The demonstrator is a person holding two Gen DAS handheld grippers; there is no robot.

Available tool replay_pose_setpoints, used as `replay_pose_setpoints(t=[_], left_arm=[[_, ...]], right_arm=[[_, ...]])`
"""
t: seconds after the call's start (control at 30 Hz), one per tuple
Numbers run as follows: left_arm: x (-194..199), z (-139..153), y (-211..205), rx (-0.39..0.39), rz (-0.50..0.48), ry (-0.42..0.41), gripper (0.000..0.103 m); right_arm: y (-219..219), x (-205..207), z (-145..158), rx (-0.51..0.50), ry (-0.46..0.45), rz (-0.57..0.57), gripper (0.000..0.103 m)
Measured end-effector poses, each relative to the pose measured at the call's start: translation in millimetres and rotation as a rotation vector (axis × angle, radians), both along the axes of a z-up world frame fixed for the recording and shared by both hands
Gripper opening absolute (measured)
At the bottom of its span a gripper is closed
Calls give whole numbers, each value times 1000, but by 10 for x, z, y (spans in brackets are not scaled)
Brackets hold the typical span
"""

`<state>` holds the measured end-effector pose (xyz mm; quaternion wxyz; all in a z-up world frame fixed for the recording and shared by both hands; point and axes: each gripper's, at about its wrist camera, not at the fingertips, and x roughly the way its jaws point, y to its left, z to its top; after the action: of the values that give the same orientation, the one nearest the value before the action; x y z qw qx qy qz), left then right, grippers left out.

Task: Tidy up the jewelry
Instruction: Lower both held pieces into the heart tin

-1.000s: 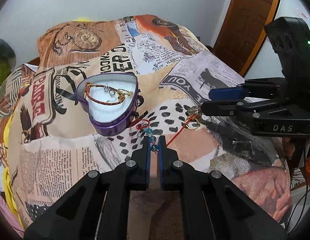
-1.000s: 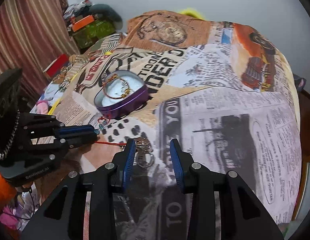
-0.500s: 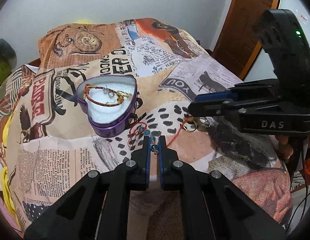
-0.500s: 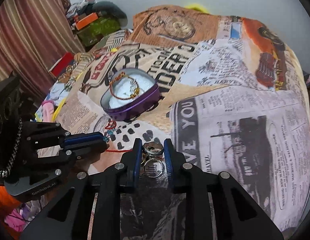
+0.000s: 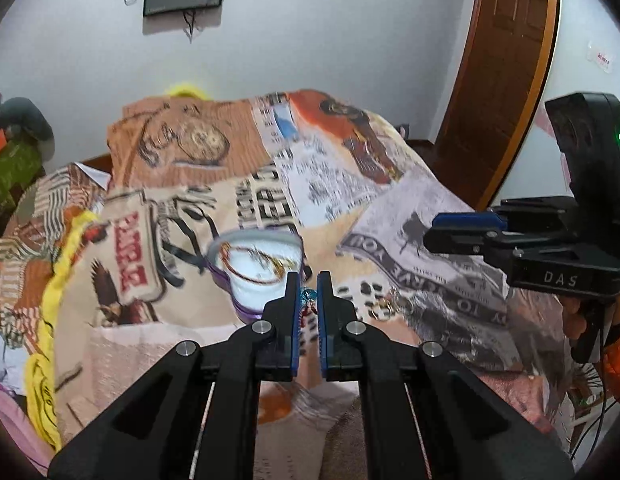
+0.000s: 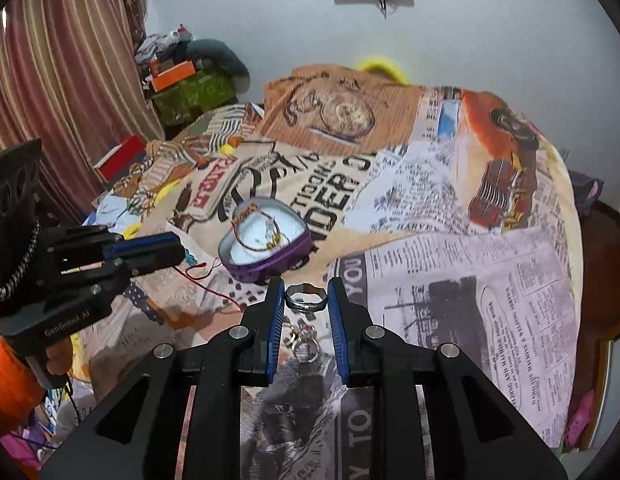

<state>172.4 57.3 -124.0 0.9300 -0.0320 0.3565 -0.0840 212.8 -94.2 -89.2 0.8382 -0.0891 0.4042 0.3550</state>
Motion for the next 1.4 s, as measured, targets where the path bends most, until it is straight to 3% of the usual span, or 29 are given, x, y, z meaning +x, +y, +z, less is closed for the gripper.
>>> replay_pose_setpoints(t=[0.33, 0.7, 1.03, 1.4], left_arm=[[125, 269, 165, 38, 28, -71, 6], [420, 260, 343, 8, 39, -73, 6], [760, 24, 503, -58, 39, -7, 6], [980, -325, 483, -69, 9, 91, 6]], right_arm=[[210, 59, 178, 58, -48, 2, 20], [459, 248, 127, 79, -37, 20, 20], [640, 423, -92, 49, 6, 36, 20], [884, 560, -368, -40, 54, 87, 20]])
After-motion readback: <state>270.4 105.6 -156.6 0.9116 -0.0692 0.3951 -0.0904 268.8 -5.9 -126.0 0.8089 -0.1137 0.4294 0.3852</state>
